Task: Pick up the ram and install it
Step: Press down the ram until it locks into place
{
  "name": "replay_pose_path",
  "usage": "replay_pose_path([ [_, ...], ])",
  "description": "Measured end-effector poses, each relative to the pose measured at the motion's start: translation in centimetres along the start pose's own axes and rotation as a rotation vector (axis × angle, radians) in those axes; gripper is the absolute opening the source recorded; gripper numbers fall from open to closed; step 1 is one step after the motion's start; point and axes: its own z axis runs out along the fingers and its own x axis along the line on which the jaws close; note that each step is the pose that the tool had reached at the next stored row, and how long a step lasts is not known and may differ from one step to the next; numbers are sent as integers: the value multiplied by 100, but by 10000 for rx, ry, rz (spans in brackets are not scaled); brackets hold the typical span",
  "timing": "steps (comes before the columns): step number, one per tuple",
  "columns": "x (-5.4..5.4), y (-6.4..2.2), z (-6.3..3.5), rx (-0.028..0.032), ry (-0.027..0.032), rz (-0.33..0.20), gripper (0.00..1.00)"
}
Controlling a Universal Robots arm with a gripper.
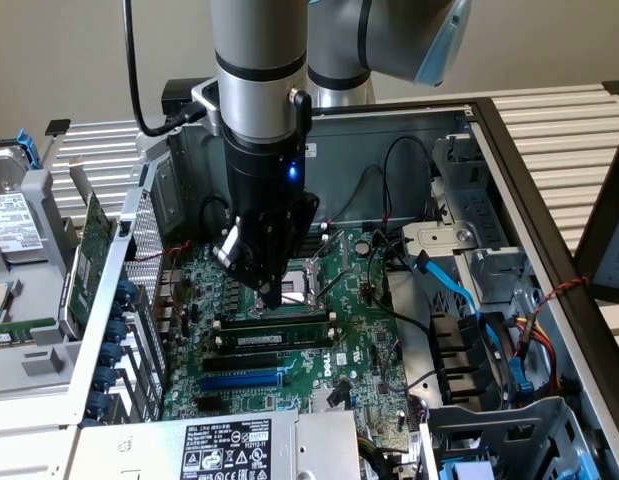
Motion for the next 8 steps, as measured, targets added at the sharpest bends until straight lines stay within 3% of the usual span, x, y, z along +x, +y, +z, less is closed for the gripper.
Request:
replay_pose_path([
  [8, 0, 0, 0, -44, -20, 1183, 11],
])
